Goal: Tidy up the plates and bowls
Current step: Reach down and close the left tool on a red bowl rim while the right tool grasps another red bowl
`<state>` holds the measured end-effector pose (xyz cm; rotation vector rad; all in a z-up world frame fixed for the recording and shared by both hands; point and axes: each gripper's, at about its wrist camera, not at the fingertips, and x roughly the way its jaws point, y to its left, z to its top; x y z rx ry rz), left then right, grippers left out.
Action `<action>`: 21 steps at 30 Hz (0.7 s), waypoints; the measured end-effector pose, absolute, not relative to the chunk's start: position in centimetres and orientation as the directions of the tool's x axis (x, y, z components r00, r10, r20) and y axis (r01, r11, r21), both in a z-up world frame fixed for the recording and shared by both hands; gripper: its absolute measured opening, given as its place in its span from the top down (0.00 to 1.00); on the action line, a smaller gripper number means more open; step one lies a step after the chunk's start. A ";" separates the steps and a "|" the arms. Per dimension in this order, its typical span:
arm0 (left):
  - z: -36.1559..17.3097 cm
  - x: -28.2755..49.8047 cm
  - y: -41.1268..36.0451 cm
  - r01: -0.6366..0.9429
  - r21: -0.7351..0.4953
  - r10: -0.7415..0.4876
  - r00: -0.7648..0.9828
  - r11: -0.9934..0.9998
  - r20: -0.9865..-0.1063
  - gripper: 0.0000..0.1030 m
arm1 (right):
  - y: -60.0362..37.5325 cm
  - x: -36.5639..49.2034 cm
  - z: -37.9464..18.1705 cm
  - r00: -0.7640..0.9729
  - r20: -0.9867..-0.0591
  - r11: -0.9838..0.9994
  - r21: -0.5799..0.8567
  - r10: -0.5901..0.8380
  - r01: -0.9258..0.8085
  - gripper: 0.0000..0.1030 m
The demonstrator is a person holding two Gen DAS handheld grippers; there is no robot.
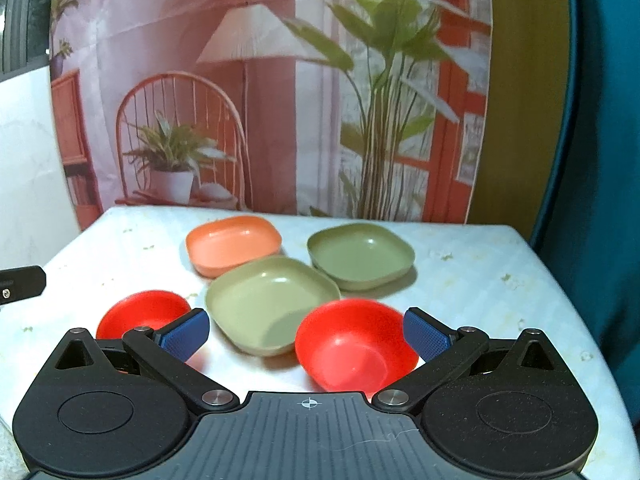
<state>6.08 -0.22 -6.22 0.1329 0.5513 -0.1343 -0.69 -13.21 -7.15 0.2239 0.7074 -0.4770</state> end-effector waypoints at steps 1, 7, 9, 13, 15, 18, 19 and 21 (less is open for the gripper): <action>-6.8 6.4 -0.2 0.166 0.084 -0.095 0.836 0.983 -0.540 0.00 | -13.2 -0.6 -7.8 0.655 -0.677 0.872 0.038 -0.336 0.488 0.00; -9.8 7.5 -0.3 0.181 0.100 -0.087 0.799 0.978 -0.595 0.01 | -13.0 -0.2 -10.7 0.617 -0.725 0.873 0.044 -0.306 0.485 0.00; -10.7 7.9 -0.2 0.176 0.090 -0.084 0.784 0.980 -0.615 0.01 | -12.8 -0.3 -11.5 0.606 -0.732 0.871 0.035 -0.311 0.490 0.00; -11.8 8.2 -0.1 0.167 0.083 -0.076 0.763 0.982 -0.642 0.02 | -12.7 -0.5 -12.6 0.594 -0.745 0.869 0.040 -0.303 0.494 0.00; -12.3 8.3 -0.3 0.170 0.089 -0.072 0.754 0.981 -0.652 0.02 | -12.8 -0.6 -12.9 0.589 -0.749 0.867 0.041 -0.302 0.497 0.00; -12.9 8.3 -0.5 0.178 0.087 -0.075 0.740 0.980 -0.669 0.02 | -12.8 -0.8 -13.2 0.582 -0.756 0.865 0.045 -0.298 0.500 0.00; -13.1 8.3 -0.5 0.178 0.083 -0.077 0.736 0.981 -0.673 0.02 | -12.8 -0.9 -13.3 0.581 -0.758 0.864 0.046 -0.298 0.502 0.00; -13.3 8.3 -0.4 0.172 0.077 -0.075 0.730 0.982 -0.679 0.02 | -12.8 -1.0 -13.4 0.578 -0.762 0.863 0.048 -0.294 0.503 0.00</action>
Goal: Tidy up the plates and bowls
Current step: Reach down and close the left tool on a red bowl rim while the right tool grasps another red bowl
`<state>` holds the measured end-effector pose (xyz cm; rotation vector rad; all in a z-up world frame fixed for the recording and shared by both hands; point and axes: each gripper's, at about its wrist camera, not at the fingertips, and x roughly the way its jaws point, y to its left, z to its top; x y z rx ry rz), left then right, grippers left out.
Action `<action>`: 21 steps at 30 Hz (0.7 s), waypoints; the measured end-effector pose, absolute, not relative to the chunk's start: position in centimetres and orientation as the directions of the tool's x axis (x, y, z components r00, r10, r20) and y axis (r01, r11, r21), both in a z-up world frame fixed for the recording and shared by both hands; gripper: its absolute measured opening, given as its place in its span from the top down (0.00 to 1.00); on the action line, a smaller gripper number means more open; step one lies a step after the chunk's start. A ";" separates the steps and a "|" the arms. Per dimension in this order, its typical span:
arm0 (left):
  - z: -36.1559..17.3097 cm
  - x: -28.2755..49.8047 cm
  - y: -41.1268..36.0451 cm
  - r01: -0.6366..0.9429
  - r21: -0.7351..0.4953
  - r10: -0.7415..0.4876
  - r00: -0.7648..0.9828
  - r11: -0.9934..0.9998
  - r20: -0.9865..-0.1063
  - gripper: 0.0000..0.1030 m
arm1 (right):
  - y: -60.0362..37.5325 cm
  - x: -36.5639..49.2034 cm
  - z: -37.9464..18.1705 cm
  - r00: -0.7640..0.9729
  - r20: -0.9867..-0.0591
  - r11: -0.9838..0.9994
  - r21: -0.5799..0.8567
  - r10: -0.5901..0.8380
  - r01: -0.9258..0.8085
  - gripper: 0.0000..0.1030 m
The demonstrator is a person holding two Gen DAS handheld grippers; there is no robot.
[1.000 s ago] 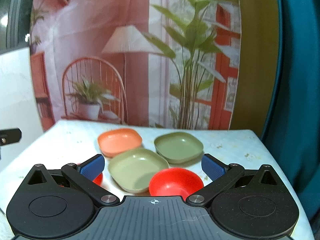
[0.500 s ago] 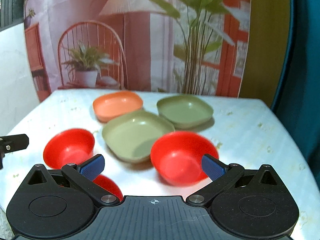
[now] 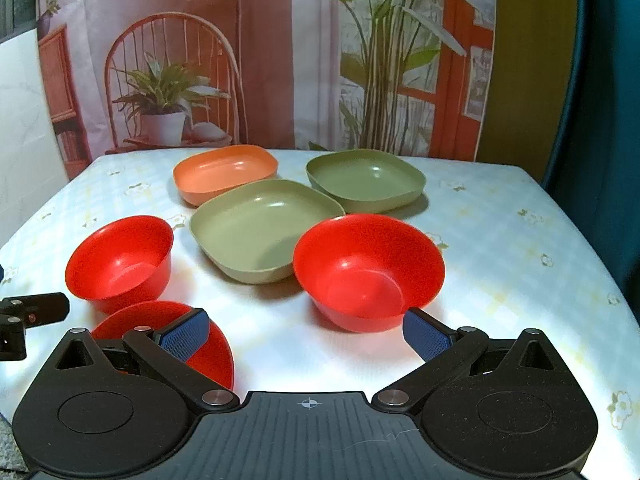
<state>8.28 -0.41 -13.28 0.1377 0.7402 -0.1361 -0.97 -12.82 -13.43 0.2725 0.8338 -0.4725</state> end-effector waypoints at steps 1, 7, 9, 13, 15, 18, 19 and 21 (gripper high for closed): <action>-13.4 8.3 -0.3 0.168 0.071 -0.075 0.728 0.983 -0.682 0.02 | -12.8 -1.1 -13.5 0.577 -0.763 0.863 0.049 -0.292 0.502 0.00; -13.8 8.2 -0.2 0.167 0.045 -0.089 0.710 0.985 -0.698 0.03 | -12.7 -1.4 -13.8 0.565 -0.777 0.860 0.060 -0.278 0.506 0.02; -13.9 8.2 -0.2 0.169 0.037 -0.095 0.706 0.985 -0.702 0.03 | -12.6 -1.5 -14.0 0.563 -0.783 0.862 0.071 -0.263 0.501 0.05; -14.1 8.2 -0.3 0.179 0.022 -0.111 0.697 0.984 -0.708 0.04 | -12.4 -1.6 -14.3 0.559 -0.793 0.870 0.078 -0.242 0.487 0.10; -14.3 8.3 -0.3 0.186 0.014 -0.120 0.691 0.983 -0.713 0.05 | -12.2 -1.5 -14.5 0.557 -0.798 0.873 0.083 -0.230 0.480 0.15; -14.6 8.4 -0.4 0.195 0.000 -0.135 0.680 0.981 -0.721 0.07 | -12.1 -1.4 -14.6 0.554 -0.802 0.878 0.080 -0.225 0.473 0.18; -14.7 8.4 -0.4 0.197 -0.004 -0.139 0.676 0.980 -0.723 0.09 | -12.0 -1.4 -14.6 0.554 -0.802 0.880 0.080 -0.222 0.469 0.19; -14.8 8.4 -0.4 0.206 -0.018 -0.154 0.666 0.978 -0.730 0.11 | -11.9 -1.3 -14.6 0.556 -0.802 0.883 0.081 -0.218 0.462 0.21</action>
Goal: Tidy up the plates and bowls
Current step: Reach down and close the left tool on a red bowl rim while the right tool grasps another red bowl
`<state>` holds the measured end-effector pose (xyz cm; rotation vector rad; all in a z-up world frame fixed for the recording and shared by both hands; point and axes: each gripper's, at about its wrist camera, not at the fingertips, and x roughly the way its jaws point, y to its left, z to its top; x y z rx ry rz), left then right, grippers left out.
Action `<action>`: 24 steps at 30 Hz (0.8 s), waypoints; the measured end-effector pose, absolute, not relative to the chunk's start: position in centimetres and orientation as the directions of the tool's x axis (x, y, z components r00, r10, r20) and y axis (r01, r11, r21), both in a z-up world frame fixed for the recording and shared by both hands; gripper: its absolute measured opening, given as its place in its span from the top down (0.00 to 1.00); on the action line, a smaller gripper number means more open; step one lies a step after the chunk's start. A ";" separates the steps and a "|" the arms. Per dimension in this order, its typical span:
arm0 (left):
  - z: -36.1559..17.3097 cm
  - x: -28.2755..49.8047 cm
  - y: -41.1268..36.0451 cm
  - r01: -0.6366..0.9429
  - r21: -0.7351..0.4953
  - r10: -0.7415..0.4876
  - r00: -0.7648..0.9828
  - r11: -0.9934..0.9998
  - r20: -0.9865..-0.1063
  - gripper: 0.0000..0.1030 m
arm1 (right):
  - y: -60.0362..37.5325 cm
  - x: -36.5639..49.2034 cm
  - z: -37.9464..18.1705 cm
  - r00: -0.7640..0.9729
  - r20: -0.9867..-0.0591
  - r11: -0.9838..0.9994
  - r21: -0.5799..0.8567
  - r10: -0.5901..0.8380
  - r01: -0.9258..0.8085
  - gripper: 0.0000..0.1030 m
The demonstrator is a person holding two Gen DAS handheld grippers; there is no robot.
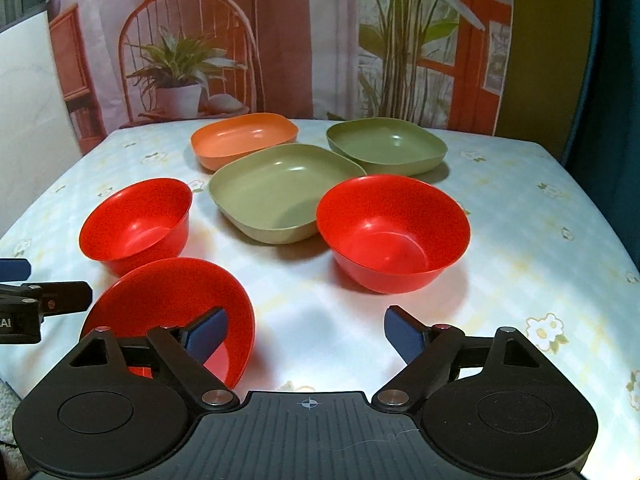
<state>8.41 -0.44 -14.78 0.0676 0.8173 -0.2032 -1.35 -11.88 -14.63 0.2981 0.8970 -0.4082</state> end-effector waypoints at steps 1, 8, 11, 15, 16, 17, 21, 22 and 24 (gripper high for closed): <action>-14.9 8.4 -0.4 0.211 -0.024 -0.161 0.661 0.977 -0.733 0.14 | -11.8 -1.3 -14.7 0.556 -0.803 0.885 0.082 -0.214 0.459 0.23; -15.3 8.4 -0.7 0.263 -0.089 -0.239 0.621 0.961 -0.746 0.23 | -11.3 -1.4 -14.4 0.567 -0.807 0.902 0.108 -0.166 0.417 0.33; -15.7 8.5 -0.7 0.271 -0.115 -0.261 0.599 0.956 -0.757 0.32 | -11.1 -1.4 -14.3 0.566 -0.812 0.908 0.124 -0.139 0.400 0.36; -15.8 8.3 -0.9 0.282 -0.117 -0.269 0.593 0.952 -0.759 0.36 | -11.0 -1.7 -14.2 0.561 -0.820 0.908 0.147 -0.110 0.393 0.39; -15.8 8.3 -1.0 0.289 -0.119 -0.275 0.590 0.950 -0.759 0.39 | -11.1 -1.8 -14.1 0.562 -0.821 0.907 0.157 -0.100 0.391 0.41; -15.8 8.3 -1.1 0.297 -0.122 -0.281 0.585 0.947 -0.760 0.41 | -11.1 -1.9 -14.1 0.562 -0.822 0.906 0.166 -0.090 0.388 0.44; -16.1 8.3 -1.5 0.331 -0.149 -0.320 0.556 0.932 -0.767 0.57 | -11.2 -1.9 -14.2 0.560 -0.827 0.905 0.196 -0.055 0.378 0.58; -16.2 8.3 -1.5 0.338 -0.159 -0.332 0.548 0.928 -0.768 0.61 | -11.2 -1.9 -14.3 0.559 -0.828 0.905 0.204 -0.044 0.373 0.62; -16.3 8.4 -1.6 0.343 -0.170 -0.342 0.538 0.924 -0.771 0.64 | -11.1 -1.8 -14.4 0.558 -0.829 0.907 0.216 -0.026 0.363 0.67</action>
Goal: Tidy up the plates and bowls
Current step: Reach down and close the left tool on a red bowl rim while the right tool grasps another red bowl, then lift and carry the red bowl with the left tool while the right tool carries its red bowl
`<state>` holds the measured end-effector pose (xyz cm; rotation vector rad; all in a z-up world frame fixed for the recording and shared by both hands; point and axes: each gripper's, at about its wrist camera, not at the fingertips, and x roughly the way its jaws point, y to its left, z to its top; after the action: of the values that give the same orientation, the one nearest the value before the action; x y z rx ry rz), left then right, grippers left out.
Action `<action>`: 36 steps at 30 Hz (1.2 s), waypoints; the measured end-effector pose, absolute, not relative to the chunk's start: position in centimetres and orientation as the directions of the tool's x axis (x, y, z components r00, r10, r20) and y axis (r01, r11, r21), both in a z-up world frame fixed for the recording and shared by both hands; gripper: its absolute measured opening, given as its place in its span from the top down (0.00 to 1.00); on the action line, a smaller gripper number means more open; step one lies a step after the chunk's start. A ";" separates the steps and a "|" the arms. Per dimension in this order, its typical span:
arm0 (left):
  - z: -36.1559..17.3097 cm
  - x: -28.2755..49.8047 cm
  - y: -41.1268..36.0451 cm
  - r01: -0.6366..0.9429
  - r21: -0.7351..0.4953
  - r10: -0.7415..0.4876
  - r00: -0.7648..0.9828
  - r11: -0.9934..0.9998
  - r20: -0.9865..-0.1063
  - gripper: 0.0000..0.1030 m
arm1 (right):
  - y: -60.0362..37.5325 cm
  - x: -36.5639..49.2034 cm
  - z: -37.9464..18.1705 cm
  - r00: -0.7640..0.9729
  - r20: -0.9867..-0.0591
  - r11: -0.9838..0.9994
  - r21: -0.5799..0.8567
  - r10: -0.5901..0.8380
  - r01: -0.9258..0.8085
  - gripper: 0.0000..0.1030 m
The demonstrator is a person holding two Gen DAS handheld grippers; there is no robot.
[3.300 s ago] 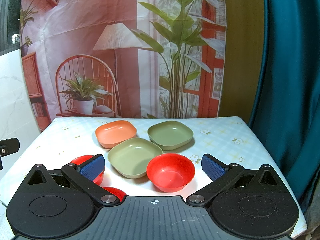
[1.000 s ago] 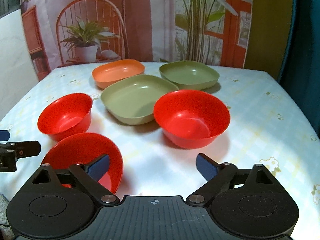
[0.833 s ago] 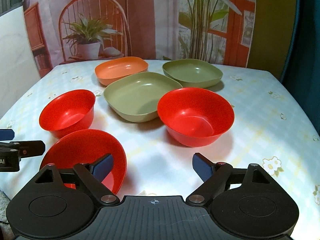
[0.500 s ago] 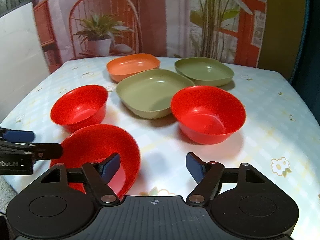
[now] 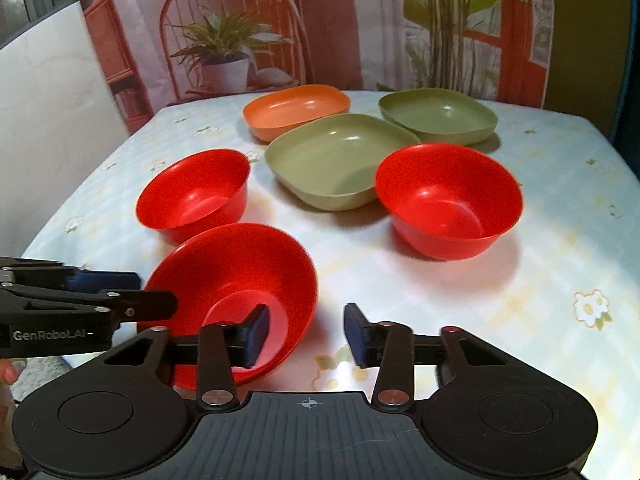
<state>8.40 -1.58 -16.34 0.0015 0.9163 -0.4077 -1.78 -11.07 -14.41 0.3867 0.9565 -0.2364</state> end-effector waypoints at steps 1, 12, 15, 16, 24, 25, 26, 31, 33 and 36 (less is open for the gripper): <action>-16.5 8.3 -1.5 0.343 -0.175 -0.346 0.535 0.923 -0.771 0.66 | -11.0 -1.7 -14.5 0.558 -0.830 0.907 0.221 -0.019 0.359 0.70; -16.2 8.0 -2.1 0.371 -0.177 -0.368 0.544 0.912 -0.754 0.80 | -11.0 -1.6 -14.7 0.562 -0.827 0.905 0.252 0.018 0.342 0.87; -16.2 8.0 -2.1 0.372 -0.181 -0.372 0.543 0.910 -0.753 0.80 | -11.0 -1.7 -14.6 0.566 -0.824 0.903 0.256 0.017 0.344 0.87; -16.1 7.9 -2.1 0.374 -0.181 -0.373 0.544 0.910 -0.752 0.80 | -11.1 -1.7 -14.6 0.567 -0.824 0.902 0.259 0.019 0.346 0.87; -15.6 7.5 -1.8 0.381 -0.173 -0.375 0.558 0.908 -0.740 0.80 | -11.2 -1.8 -14.3 0.573 -0.819 0.900 0.263 0.018 0.348 0.87; -15.4 7.4 -1.7 0.384 -0.172 -0.377 0.561 0.907 -0.737 0.80 | -11.2 -1.8 -14.3 0.574 -0.818 0.900 0.262 0.016 0.348 0.87; -15.3 7.4 -1.7 0.385 -0.170 -0.377 0.564 0.907 -0.735 0.80 | -11.2 -1.8 -14.2 0.577 -0.817 0.900 0.261 0.014 0.348 0.87; -14.7 6.9 -1.7 0.391 -0.162 -0.379 0.579 0.906 -0.722 0.80 | -11.2 -1.9 -13.6 0.587 -0.810 0.900 0.264 0.010 0.348 0.87; -14.3 6.7 -1.6 0.395 -0.159 -0.381 0.586 0.905 -0.715 0.80 | -11.1 -1.9 -13.3 0.594 -0.805 0.899 0.264 0.006 0.348 0.87; -13.9 6.7 -1.5 0.397 -0.156 -0.384 0.597 0.904 -0.705 0.80 | -11.1 -1.9 -12.9 0.602 -0.798 0.900 0.264 0.002 0.348 0.87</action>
<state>6.70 -1.54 -13.88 0.0184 0.8139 -0.4533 -1.92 -11.14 -12.88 0.4200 0.9085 -0.2074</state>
